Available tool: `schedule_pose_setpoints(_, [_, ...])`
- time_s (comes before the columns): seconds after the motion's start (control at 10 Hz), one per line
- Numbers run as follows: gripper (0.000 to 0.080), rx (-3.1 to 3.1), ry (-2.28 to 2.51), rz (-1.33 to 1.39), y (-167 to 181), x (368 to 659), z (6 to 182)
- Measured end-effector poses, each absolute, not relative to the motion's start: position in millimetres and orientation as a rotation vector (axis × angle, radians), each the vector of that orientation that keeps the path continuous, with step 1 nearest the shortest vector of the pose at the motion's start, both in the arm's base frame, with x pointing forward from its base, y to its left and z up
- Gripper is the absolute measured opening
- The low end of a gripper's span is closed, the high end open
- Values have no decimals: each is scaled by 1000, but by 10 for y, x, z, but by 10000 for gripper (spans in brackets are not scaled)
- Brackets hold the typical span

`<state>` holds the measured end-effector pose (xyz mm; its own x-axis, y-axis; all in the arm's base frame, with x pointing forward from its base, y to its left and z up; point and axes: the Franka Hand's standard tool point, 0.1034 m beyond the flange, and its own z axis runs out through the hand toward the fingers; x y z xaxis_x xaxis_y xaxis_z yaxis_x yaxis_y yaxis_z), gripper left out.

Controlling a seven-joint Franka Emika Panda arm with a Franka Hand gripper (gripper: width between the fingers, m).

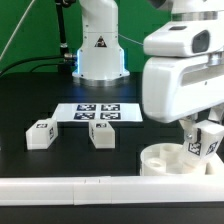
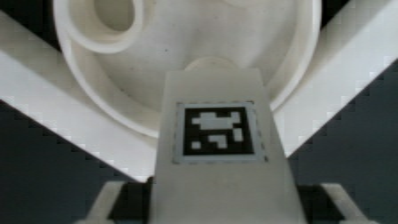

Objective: Assemble stool

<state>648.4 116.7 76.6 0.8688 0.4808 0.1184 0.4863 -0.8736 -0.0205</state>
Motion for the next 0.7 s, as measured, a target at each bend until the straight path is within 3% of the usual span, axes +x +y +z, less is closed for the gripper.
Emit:
schedule_pose_setpoints(0.4, [337,-3063,-19,-160,1126,6486,768])
schedule_pose_setpoints(0.7, [337,-3045,263,-176,1096,6465,768])
